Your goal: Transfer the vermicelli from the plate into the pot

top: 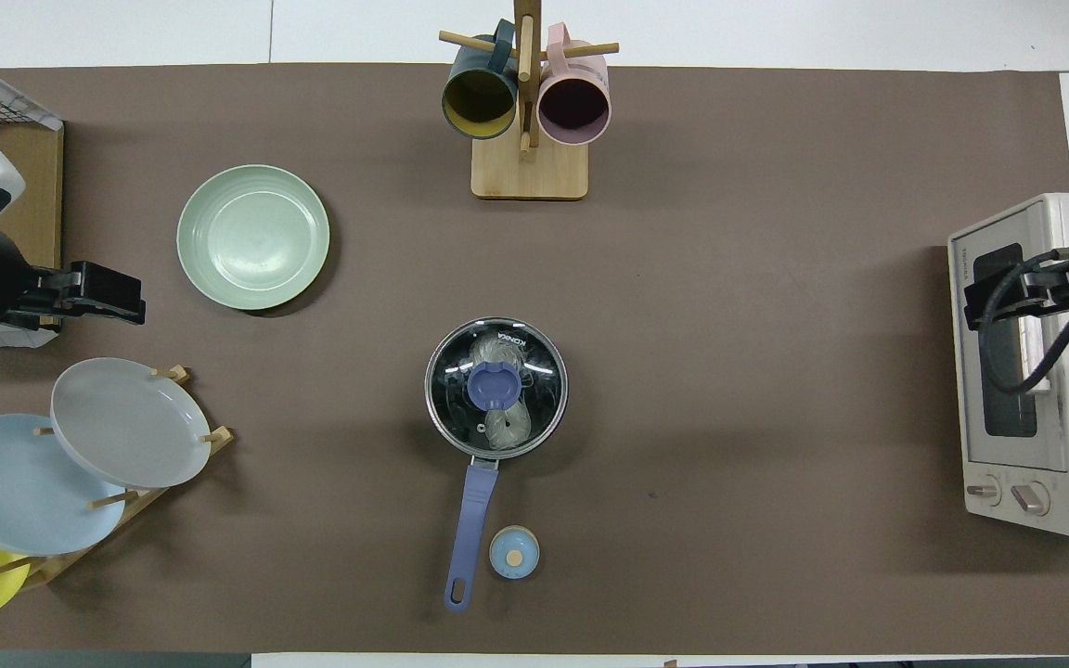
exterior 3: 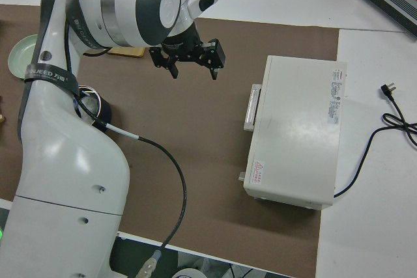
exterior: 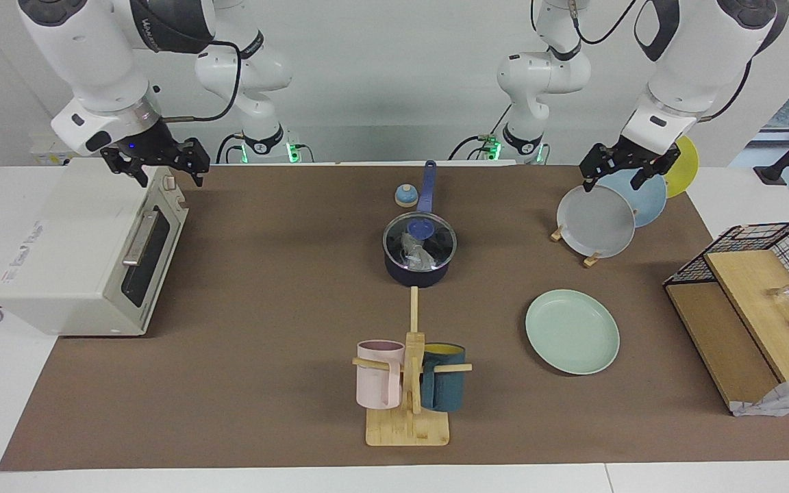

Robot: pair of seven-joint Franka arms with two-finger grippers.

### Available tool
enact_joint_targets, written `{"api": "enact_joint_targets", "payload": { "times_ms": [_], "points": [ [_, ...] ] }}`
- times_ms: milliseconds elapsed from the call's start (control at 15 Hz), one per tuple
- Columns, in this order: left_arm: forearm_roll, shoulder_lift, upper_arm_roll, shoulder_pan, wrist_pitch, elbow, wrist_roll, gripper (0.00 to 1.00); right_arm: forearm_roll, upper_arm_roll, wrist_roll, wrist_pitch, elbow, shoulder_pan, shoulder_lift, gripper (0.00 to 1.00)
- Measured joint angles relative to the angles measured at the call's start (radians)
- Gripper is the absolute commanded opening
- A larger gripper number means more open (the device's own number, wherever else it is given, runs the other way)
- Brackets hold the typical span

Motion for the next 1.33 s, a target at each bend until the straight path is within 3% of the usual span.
{"api": "enact_joint_targets", "payload": {
  "times_ms": [1333],
  "points": [
    [0.0,0.0,0.0,0.0,0.0,0.0,0.0,1.0,0.0,0.002,0.0,-0.012,-0.004,0.001,-0.017,1.0]
  ]
}}
